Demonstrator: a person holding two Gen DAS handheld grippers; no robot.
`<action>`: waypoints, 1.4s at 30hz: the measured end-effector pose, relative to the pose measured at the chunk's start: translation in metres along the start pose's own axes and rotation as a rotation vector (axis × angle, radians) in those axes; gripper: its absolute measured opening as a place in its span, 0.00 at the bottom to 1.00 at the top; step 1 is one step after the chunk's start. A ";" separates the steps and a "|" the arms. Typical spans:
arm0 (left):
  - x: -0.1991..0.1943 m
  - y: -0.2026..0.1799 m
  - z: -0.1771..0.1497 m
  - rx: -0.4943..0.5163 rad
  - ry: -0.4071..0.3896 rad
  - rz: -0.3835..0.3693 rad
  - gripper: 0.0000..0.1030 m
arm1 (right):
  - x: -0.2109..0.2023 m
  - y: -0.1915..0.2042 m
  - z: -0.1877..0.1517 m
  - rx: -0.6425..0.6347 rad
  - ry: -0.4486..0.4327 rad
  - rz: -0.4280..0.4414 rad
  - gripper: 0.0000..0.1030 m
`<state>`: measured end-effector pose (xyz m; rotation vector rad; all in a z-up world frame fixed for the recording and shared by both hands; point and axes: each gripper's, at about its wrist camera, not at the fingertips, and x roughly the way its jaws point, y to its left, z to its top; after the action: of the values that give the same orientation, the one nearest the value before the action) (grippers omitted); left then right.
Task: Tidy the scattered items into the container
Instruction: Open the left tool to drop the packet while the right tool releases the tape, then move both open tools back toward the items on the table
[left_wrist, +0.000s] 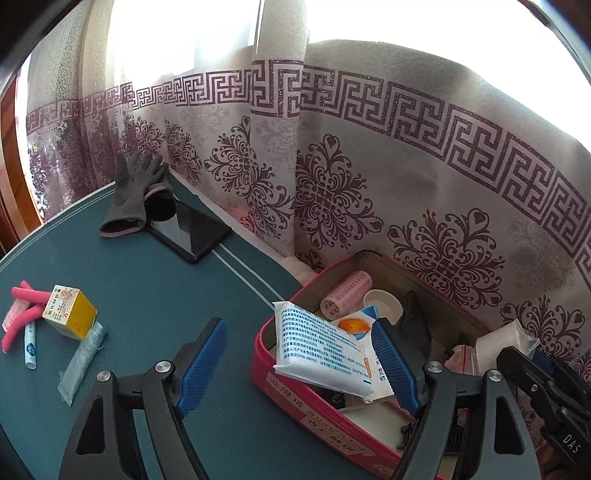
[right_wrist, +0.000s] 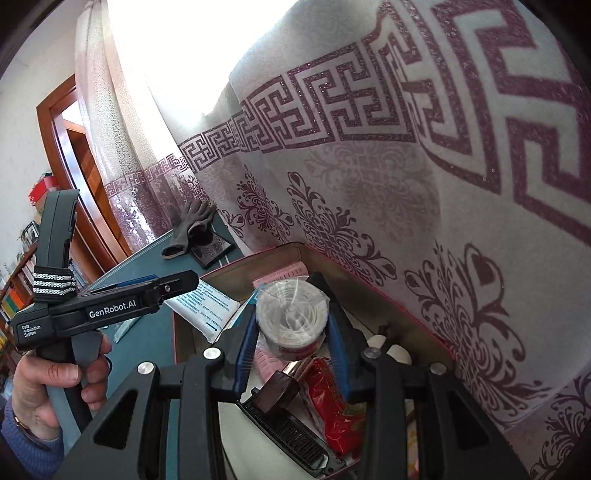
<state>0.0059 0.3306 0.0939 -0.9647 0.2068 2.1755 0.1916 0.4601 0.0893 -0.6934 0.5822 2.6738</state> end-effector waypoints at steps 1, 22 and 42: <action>0.000 0.004 -0.001 -0.012 0.003 0.004 0.79 | 0.001 -0.001 0.001 0.001 0.001 -0.003 0.39; 0.015 0.024 -0.010 -0.001 0.015 0.116 0.84 | 0.010 0.007 -0.002 0.001 0.027 0.005 0.39; -0.009 0.031 -0.024 -0.017 0.015 0.083 0.84 | 0.014 0.008 0.006 0.016 0.023 -0.017 0.56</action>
<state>0.0026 0.2936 0.0792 -0.9977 0.2396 2.2490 0.1748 0.4591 0.0895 -0.7227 0.6005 2.6460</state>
